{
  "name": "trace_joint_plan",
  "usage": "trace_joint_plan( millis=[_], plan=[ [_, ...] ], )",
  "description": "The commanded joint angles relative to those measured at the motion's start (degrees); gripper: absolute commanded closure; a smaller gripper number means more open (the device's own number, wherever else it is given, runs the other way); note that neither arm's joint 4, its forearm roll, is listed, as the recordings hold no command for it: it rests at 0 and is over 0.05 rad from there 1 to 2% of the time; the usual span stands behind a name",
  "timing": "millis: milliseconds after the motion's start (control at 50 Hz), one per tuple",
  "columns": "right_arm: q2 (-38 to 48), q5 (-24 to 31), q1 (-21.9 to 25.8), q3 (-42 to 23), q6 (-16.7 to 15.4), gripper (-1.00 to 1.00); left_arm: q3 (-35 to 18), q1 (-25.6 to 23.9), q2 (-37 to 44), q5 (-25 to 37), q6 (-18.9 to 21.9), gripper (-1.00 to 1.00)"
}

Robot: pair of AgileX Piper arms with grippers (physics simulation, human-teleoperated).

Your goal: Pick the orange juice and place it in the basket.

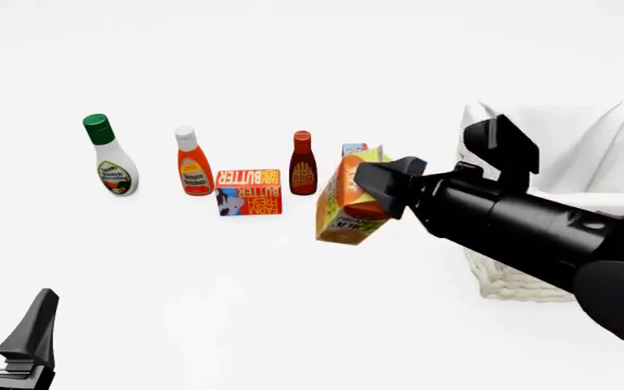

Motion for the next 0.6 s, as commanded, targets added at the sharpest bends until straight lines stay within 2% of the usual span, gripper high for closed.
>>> trace_joint_plan(
  millis=[20,600],
  plan=[
    [-5.8,0.8,-0.8,-0.6,-0.9,1.00,0.0,0.0,0.0,0.0,0.0,-1.00],
    [-14.1,11.1,-6.7,-8.5,-8.3,1.00,0.0,0.0,0.0,0.0,0.0,-1.00]
  ],
)
